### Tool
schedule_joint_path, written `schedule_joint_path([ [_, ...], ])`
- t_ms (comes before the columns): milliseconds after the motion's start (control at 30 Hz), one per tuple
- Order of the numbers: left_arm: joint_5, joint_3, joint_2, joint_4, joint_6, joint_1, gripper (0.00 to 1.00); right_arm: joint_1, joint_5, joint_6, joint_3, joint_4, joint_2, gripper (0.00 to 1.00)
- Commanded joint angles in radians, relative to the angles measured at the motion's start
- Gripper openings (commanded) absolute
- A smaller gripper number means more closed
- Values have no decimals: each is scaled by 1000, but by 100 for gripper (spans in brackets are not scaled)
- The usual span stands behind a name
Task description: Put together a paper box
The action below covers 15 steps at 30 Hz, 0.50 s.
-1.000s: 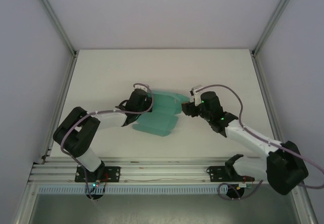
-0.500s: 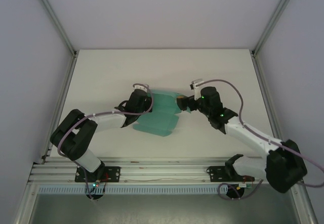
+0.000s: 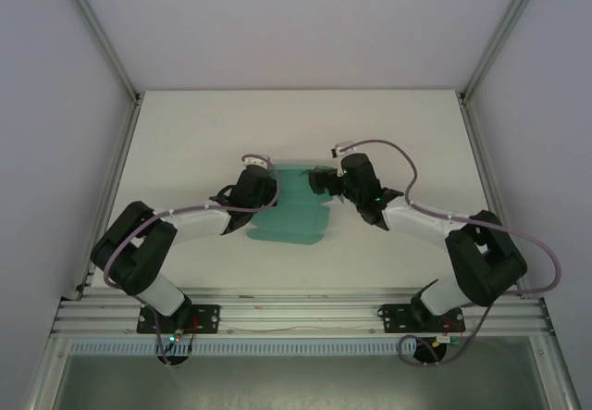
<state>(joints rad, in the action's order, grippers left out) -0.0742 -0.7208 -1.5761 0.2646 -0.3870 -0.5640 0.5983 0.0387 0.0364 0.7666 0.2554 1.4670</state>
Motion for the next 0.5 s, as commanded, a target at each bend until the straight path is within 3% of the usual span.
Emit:
schedule_joint_path([
  [0,-69,-21,33,-33,-39,-16,0,-1,-168,109,-23,51,-65,100],
  [300,-197,-51,69,-132,-69,-14,0,-1,-133,216,-122,-346,-297,100],
  [467,-200,-68,78,-146,-70,-14,0,-1,-45,261,-152,-389,-292,100],
])
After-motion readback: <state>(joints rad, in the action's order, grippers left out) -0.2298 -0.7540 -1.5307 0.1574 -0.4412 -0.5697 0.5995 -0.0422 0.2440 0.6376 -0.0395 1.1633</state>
